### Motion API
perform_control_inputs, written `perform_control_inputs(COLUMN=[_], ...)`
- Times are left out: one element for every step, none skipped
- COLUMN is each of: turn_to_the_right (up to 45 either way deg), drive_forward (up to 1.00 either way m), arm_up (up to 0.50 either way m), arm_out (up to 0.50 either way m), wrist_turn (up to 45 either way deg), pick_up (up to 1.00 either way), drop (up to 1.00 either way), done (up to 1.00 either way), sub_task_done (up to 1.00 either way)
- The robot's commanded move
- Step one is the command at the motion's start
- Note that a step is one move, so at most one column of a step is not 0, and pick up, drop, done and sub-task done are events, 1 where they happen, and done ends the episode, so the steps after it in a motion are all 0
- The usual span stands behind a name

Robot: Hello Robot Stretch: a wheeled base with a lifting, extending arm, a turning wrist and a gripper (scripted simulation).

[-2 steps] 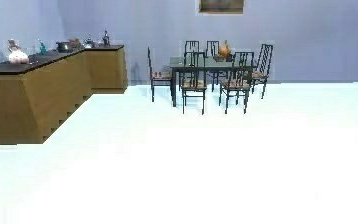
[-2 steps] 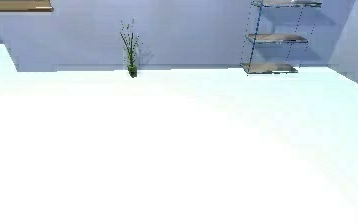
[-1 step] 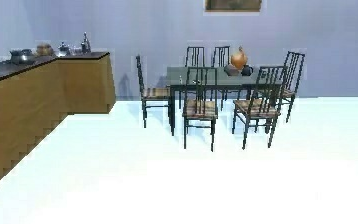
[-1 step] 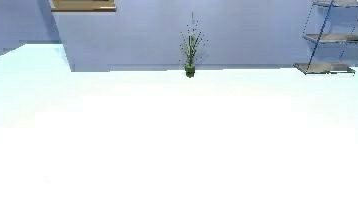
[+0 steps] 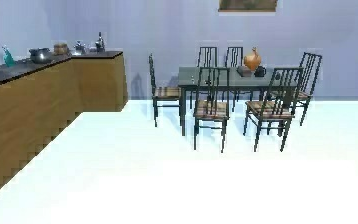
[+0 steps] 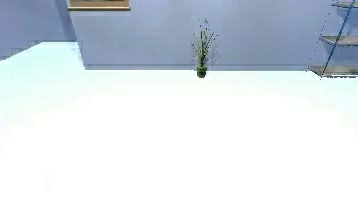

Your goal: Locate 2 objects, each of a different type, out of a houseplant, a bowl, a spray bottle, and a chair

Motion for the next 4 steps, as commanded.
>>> perform_control_inputs(turn_to_the_right=[0.0, -6.0, 0.0, 27.0], drive_forward=[1.00, 0.00, 0.25, 0.00], arm_up=[0.00, 0.00, 0.00, 0.00], arm_out=[0.00, 0.00, 0.00, 0.00], wrist_turn=[0.0, 0.0, 0.0, 0.0], pick_up=[0.00, 0.00, 0.00, 0.00], drop=[0.00, 0.00, 0.00, 0.00], done=[0.00, 0.00, 0.00, 0.00], sub_task_done=[0.00, 0.00, 0.00, 0.00])
